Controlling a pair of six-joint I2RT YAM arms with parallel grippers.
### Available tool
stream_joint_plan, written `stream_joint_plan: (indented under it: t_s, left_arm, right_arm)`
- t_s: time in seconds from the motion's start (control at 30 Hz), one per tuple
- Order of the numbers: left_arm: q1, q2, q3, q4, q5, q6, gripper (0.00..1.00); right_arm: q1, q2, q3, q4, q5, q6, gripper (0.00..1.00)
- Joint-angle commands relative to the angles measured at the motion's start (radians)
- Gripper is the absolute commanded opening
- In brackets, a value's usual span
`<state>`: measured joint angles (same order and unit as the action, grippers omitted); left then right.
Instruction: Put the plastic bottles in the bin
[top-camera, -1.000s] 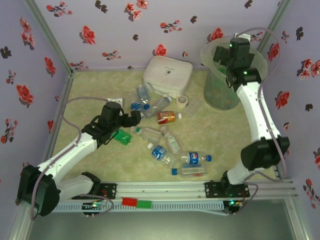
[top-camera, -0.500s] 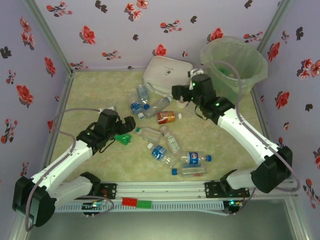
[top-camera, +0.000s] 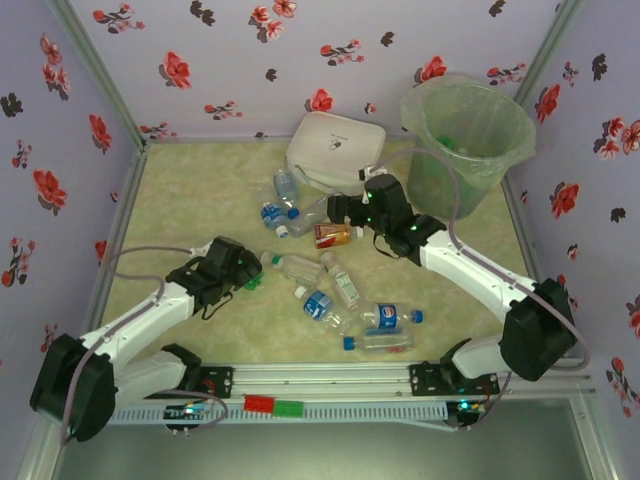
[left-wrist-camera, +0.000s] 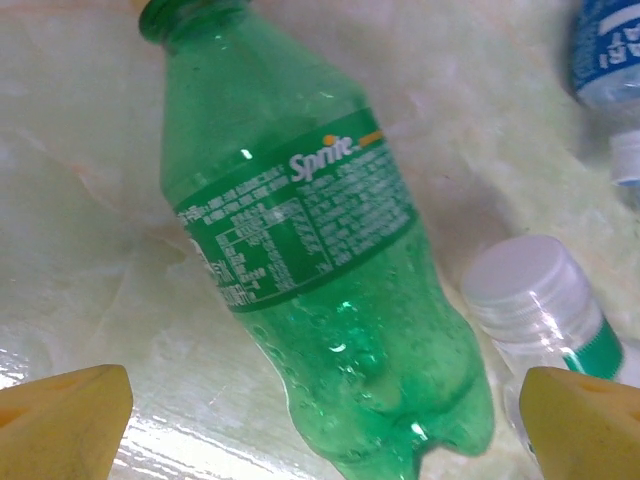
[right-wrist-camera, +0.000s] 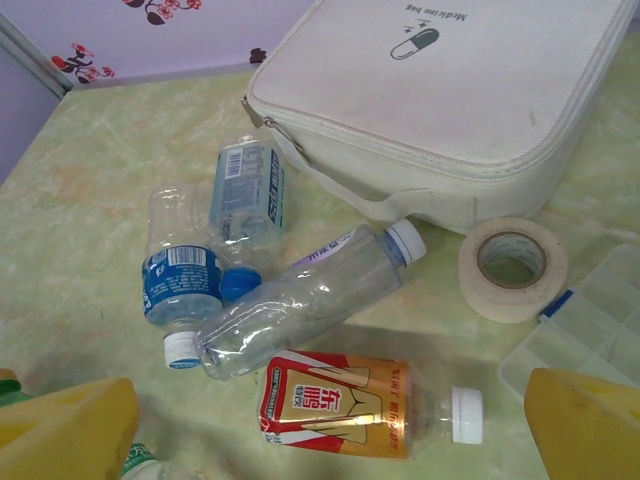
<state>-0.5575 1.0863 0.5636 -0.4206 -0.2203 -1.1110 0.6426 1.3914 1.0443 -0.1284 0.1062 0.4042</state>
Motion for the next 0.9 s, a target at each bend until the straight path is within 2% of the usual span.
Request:
stream_joint_plan:
  t_s: [0.0,0.2,0.4,0.6,0.87]
  left_arm:
    - [-0.012,0.050,-0.005,0.024,-0.048,-0.098,1.00]
    - [-0.044,0.127,0.003,0.021,-0.078,-0.165,1.00]
    - [-0.049,0.171,0.009,0.018,-0.092,-0.170,0.98]
    - [-0.050,0.172,-0.004,0.054,-0.111,-0.140,0.87]
    - [-0.049,0.180,-0.026,0.110,-0.112,-0.106,0.64]
  right_arm:
    - [0.006,0.019,-0.021,0.055,-0.020,0.008,1.00]
    - [0.006,0.038,-0.038,0.072,-0.027,0.010,1.00]
    - [0.006,0.049,-0.049,0.100,-0.025,0.007,1.00]
    - [0.006,0.062,-0.039,0.090,-0.022,-0.005,1.00]
    - [0.006,0.061,-0.040,0.092,-0.010,0.007,1.00]
